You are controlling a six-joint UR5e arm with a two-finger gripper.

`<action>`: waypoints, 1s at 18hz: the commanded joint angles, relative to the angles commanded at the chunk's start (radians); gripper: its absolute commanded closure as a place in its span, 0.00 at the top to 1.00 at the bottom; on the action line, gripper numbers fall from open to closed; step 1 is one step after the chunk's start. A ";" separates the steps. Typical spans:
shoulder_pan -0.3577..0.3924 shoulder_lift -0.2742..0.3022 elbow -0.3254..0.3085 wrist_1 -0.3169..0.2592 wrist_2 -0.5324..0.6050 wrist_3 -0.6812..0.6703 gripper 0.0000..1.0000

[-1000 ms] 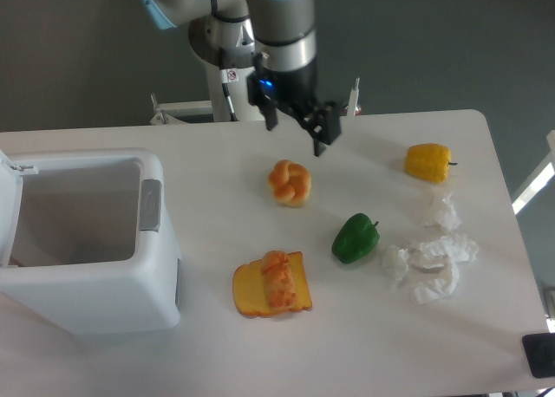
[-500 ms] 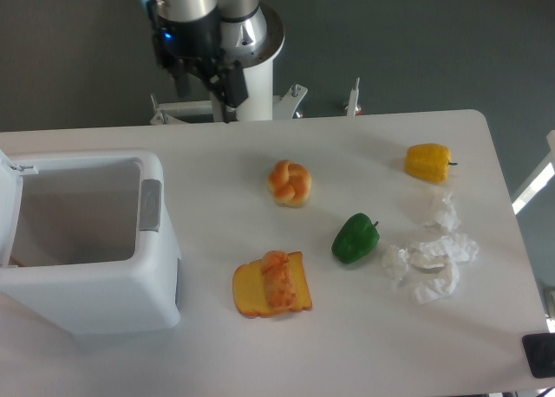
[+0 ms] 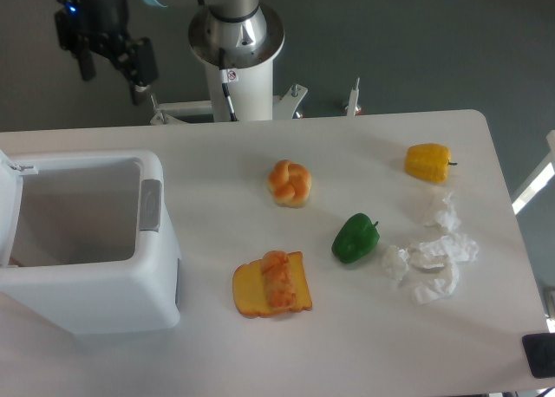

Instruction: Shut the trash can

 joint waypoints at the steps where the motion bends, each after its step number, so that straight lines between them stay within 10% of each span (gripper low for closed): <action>1: -0.015 -0.005 0.005 0.021 -0.023 -0.017 1.00; 8: -0.123 -0.129 0.149 0.144 -0.036 -0.244 1.00; 18: -0.152 -0.152 0.167 0.296 0.004 -0.382 1.00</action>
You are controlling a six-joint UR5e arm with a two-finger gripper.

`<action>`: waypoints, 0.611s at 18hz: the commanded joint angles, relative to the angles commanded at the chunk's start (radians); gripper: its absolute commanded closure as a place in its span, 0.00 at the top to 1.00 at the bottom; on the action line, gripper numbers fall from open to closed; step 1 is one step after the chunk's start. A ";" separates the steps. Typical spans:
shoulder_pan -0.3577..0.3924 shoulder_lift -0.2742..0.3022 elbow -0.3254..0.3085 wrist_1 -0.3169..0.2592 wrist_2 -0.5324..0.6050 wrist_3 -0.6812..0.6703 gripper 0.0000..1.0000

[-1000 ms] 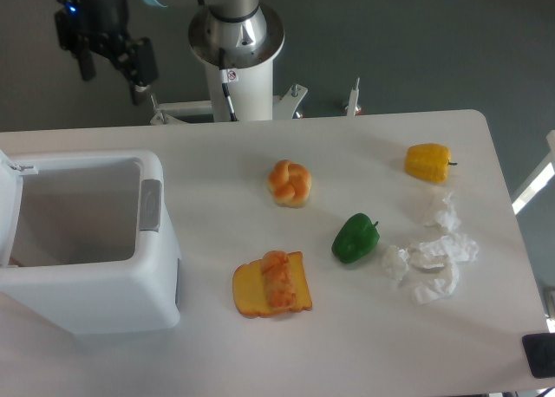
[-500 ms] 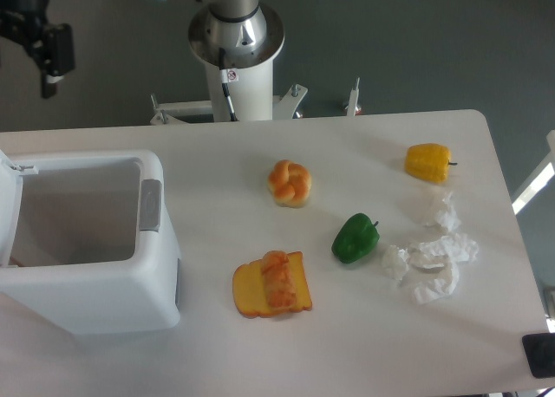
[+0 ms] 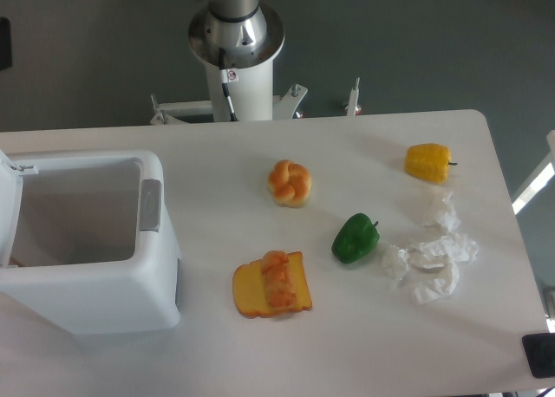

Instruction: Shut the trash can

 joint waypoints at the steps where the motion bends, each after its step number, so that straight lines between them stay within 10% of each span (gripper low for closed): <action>1: 0.003 0.000 0.003 0.008 0.006 -0.006 1.00; 11: 0.052 -0.031 0.046 0.065 0.091 -0.084 1.00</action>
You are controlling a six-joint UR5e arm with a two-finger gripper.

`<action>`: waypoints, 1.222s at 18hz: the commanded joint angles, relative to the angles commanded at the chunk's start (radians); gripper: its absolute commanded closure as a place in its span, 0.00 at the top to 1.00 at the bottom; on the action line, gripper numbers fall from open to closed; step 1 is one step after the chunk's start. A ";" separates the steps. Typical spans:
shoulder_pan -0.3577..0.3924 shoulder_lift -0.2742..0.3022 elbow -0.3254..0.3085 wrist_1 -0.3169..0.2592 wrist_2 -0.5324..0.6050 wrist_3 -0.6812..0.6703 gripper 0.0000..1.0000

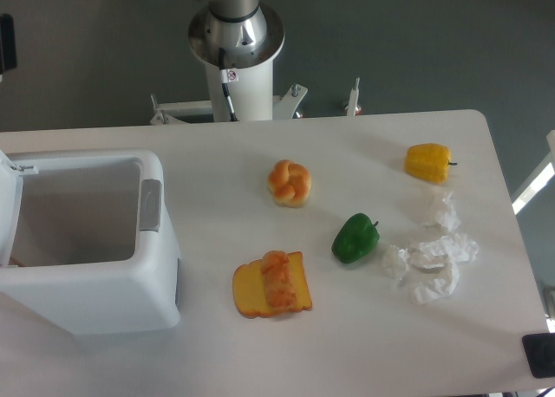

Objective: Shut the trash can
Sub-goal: 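Push the raised lid forward and down with the gripper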

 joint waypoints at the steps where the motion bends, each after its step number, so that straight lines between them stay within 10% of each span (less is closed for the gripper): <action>1: 0.008 -0.005 0.002 0.000 0.006 -0.002 1.00; 22: 0.209 -0.074 -0.075 -0.003 0.086 -0.002 1.00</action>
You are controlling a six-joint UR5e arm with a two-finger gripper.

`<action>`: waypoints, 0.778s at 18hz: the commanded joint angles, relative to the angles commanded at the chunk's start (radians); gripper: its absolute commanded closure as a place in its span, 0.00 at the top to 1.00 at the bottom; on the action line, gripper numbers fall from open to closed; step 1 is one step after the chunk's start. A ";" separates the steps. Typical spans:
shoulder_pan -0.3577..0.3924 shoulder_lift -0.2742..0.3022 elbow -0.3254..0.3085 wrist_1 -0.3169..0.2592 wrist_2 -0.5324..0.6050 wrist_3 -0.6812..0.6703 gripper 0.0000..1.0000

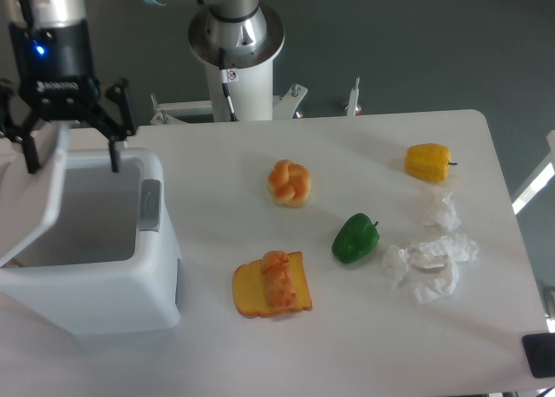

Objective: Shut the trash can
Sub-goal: 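Push the raised lid forward and down with the gripper, then press the gripper down on the lid to seat it shut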

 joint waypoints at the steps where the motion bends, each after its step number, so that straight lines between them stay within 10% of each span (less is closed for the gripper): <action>1: 0.009 0.003 -0.014 0.000 0.000 0.008 1.00; 14: 0.037 -0.021 -0.032 -0.002 0.018 0.018 1.00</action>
